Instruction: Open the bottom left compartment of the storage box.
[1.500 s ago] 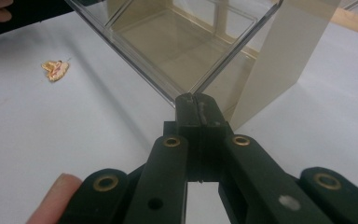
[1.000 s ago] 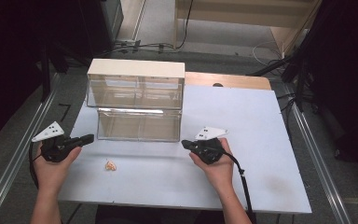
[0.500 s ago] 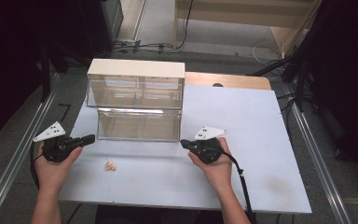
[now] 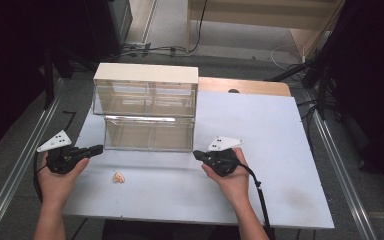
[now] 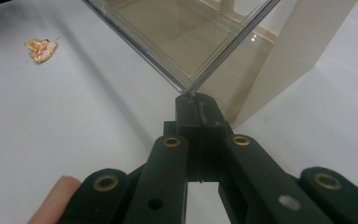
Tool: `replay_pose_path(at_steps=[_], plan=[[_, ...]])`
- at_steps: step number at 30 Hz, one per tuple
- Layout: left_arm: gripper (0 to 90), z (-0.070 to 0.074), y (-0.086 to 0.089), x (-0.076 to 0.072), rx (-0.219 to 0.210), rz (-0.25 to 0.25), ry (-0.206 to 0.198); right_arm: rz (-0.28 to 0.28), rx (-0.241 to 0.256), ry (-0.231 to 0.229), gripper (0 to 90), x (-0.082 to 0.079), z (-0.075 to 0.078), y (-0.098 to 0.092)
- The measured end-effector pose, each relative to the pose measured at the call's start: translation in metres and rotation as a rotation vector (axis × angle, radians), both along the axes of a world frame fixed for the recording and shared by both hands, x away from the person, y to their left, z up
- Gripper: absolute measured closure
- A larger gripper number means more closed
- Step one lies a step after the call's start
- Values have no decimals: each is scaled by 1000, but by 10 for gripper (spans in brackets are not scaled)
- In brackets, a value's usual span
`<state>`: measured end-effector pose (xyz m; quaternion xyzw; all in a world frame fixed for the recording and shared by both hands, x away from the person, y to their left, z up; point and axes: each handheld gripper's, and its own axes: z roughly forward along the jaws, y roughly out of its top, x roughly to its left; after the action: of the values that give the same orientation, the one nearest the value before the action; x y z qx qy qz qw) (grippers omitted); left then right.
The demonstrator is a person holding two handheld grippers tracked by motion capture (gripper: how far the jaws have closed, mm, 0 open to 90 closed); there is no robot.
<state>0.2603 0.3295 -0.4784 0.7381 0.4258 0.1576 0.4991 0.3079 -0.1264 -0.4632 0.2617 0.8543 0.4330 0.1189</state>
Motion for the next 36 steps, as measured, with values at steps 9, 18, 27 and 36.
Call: replay_pose_path(at_steps=[9, 18, 27, 36], plan=[[900, 1, 0, 0, -3, -1, -3, 6, 20, -1, 878, 0, 0, 0], [900, 3, -1, -1, -11, -9, -18, -1, 52, -32, 878, -3, 7, 0], [900, 13, -6, -3, -36, -30, -72, -10, 91, -76, 879, -5, 19, 1], [900, 27, -14, -4, -55, -22, -153, -11, 115, -118, 878, -7, 31, 4]])
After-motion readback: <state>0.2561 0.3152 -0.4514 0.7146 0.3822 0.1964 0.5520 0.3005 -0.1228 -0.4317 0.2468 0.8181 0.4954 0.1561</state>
